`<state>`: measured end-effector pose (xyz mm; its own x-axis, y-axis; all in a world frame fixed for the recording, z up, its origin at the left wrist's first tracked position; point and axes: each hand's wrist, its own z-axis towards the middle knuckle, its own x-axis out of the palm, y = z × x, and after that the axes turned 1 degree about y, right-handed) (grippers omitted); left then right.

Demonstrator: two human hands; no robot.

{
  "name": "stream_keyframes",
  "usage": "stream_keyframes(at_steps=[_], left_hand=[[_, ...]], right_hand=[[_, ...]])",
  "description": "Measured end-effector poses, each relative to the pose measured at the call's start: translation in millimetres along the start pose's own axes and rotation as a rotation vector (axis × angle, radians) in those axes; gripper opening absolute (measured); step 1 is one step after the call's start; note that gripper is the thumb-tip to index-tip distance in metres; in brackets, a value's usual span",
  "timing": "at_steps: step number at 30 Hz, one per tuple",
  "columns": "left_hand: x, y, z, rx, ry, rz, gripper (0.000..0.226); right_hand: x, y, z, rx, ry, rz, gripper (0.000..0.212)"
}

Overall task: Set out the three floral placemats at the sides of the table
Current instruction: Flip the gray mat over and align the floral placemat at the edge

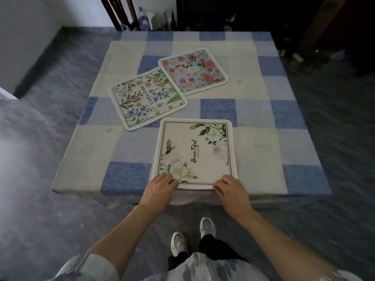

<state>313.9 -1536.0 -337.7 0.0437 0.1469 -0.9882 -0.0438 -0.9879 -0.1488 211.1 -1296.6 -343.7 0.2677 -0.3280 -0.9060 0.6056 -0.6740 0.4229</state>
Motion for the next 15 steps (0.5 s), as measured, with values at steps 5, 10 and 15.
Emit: stream_keyframes(at_steps=[5,10,15], left_hand=[[5,8,3,0.014,-0.043,-0.009,0.034],[7,10,11,-0.001,-0.074,-0.051,0.027],[10,12,3,-0.003,-0.022,-0.129,0.018]], right_hand=[[4,0,5,0.020,-0.002,-0.032,0.011],[7,-1,10,0.041,-0.019,-0.050,0.012],[8,-4,7,0.069,0.102,-0.040,0.008]])
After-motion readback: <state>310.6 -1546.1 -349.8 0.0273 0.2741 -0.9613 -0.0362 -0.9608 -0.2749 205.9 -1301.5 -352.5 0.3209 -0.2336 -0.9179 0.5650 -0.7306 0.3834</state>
